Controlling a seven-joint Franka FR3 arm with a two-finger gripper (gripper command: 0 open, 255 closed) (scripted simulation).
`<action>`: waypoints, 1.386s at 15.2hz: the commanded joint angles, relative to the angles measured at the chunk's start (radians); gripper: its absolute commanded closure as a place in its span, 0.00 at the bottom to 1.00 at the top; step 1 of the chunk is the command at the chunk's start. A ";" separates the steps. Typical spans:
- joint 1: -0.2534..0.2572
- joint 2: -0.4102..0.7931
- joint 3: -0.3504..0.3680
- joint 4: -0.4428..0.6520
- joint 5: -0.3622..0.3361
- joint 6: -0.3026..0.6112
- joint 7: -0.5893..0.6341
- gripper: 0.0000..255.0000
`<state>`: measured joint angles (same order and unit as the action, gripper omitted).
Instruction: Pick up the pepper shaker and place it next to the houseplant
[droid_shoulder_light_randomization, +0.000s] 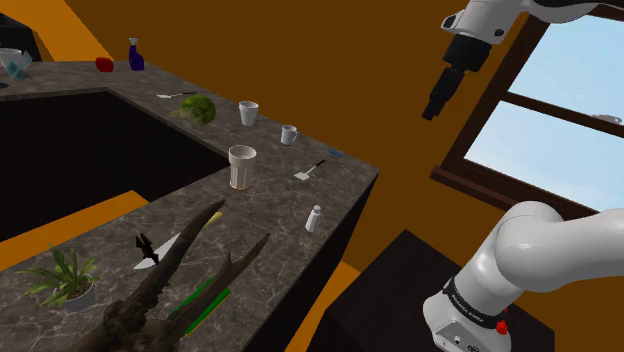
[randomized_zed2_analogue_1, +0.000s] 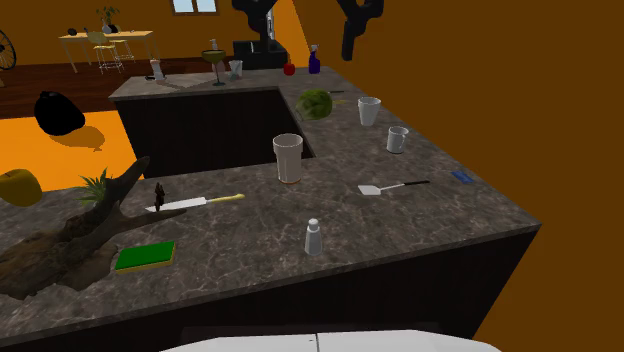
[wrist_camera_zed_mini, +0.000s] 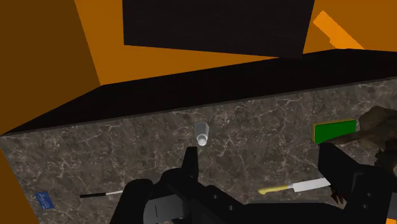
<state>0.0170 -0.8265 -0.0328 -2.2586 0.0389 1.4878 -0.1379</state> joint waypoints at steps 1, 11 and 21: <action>0.000 0.000 0.000 0.000 0.000 0.000 0.000 0.00; -0.020 0.108 0.023 -0.249 0.012 0.366 0.054 0.00; -0.035 0.384 0.042 -0.360 0.027 0.763 0.105 0.00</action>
<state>-0.0156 -0.4696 0.0087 -2.6080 0.0645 2.2092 -0.0363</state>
